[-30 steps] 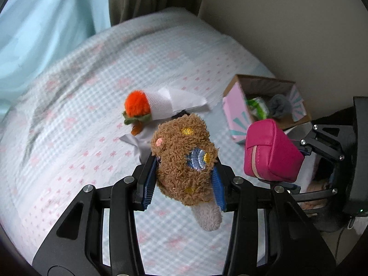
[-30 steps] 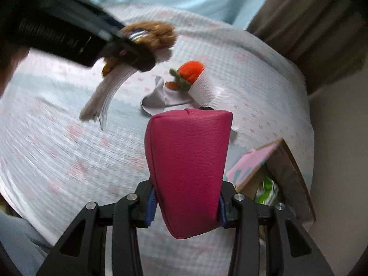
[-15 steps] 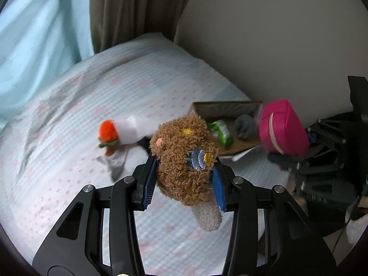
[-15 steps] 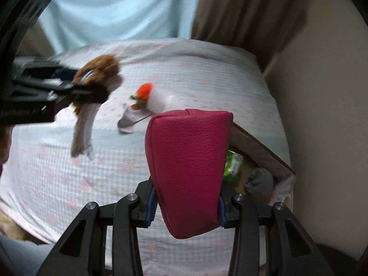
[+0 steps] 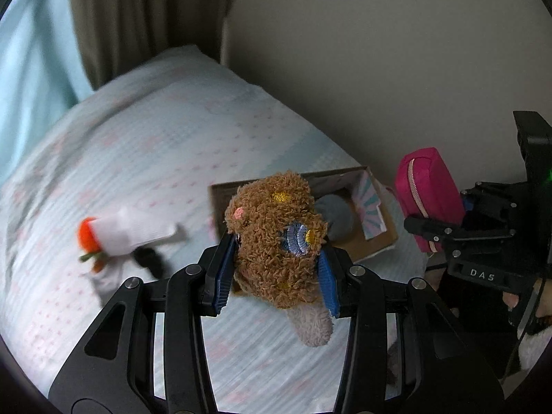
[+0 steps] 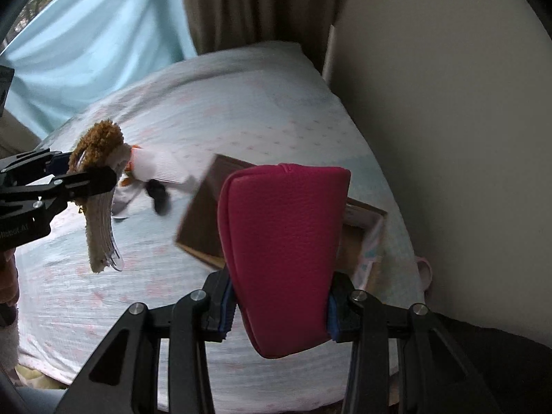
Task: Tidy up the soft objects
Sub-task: 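Carry the bear and pink pouch over the box and release them inside, then lift both tools away from the box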
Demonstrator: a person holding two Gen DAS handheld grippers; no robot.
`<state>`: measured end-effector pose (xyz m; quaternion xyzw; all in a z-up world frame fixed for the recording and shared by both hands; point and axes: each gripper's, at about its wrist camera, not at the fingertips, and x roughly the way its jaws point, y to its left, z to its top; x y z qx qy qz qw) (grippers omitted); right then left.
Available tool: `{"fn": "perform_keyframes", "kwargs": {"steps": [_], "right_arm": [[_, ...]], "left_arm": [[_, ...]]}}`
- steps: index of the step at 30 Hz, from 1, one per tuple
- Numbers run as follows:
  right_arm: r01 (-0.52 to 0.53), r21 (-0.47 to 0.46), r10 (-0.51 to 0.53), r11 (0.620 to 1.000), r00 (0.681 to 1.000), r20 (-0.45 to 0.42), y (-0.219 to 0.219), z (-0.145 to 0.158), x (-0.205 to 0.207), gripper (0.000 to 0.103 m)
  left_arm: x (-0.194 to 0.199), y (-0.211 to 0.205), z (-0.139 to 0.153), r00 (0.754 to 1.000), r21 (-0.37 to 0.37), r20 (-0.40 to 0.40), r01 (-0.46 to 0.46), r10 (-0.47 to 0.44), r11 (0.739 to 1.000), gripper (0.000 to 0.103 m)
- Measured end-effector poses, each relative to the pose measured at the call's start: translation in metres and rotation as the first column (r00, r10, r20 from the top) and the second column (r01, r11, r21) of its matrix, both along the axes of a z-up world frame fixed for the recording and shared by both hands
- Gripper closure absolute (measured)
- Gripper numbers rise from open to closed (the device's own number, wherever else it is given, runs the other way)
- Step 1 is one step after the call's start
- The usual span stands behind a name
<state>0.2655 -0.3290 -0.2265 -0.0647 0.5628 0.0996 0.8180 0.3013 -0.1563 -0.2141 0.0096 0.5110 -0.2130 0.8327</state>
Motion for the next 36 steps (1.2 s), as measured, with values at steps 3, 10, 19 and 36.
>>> {"fn": "perform_keyframes", "kwargs": {"steps": [3,10,19,36], "right_arm": [[0.032,0.024,-0.031,0.999,0.999,-0.042,-0.026,-0.016,0.017,0.065],[0.094,0.111,-0.075,0.989,0.983,-0.171,-0.066,-0.071,0.05,0.065],[0.21,0.208,-0.15,0.955,0.951,-0.269,-0.088,-0.125,0.059,0.065],[0.379,0.244,-0.328,0.893,0.918,-0.225,-0.101,-0.15,0.064,0.009]], "left_arm": [[0.02,-0.036,-0.025,0.999,0.017,-0.04,0.012,-0.011,1.0,0.064],[0.044,-0.085,-0.085,0.989,0.04,-0.149,0.003,0.003,0.999,0.064],[0.054,-0.106,-0.154,0.977,0.109,-0.204,-0.036,0.058,0.993,0.064],[0.058,-0.099,-0.145,0.993,0.214,-0.1,-0.041,0.064,0.976,0.005]]}}
